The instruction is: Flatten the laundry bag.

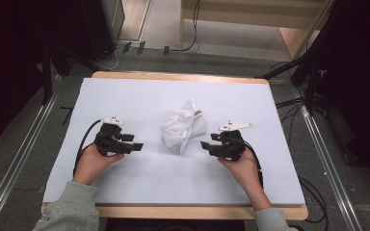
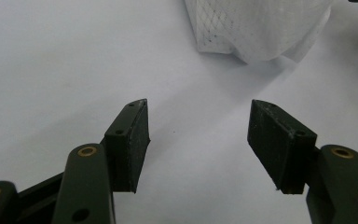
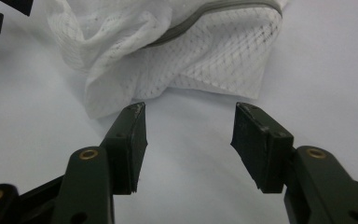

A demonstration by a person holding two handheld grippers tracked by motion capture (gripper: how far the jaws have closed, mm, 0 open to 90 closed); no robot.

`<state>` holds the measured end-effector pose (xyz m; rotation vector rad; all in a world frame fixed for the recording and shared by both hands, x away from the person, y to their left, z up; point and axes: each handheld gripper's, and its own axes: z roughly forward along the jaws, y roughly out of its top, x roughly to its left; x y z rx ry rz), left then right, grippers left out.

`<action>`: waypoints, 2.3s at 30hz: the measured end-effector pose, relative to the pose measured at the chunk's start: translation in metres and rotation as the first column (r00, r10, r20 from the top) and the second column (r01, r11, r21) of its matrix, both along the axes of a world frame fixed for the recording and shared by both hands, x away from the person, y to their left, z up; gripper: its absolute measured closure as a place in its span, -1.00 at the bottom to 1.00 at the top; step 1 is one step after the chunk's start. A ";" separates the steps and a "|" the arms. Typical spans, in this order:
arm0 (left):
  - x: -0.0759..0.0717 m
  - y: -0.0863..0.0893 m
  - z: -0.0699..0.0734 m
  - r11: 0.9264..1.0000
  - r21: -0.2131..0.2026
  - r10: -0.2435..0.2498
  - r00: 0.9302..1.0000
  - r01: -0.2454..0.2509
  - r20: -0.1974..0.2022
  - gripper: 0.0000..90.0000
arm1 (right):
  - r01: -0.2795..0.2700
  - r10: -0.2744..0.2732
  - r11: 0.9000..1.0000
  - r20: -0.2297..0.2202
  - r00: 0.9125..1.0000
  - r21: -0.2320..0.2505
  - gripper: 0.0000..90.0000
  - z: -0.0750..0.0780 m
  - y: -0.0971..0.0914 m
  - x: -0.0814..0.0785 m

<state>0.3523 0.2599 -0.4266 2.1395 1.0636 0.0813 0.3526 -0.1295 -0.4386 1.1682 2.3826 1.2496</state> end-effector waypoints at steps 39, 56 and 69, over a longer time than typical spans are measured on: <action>-0.019 0.022 0.000 0.997 -0.003 0.075 0.997 -0.075 0.011 -0.12 | -0.189 0.190 0.981 -0.010 0.982 0.052 0.91 0.008 0.090 0.022; -0.025 0.031 0.002 0.993 -0.037 0.112 0.994 -0.112 0.011 -0.12 | -0.267 0.267 0.964 -0.047 0.963 -0.005 0.91 0.001 0.118 0.024; -0.018 0.029 0.005 0.993 -0.056 0.109 0.994 -0.108 0.017 -0.11 | -0.283 0.281 0.959 -0.068 0.957 -0.019 0.91 0.014 0.089 -0.012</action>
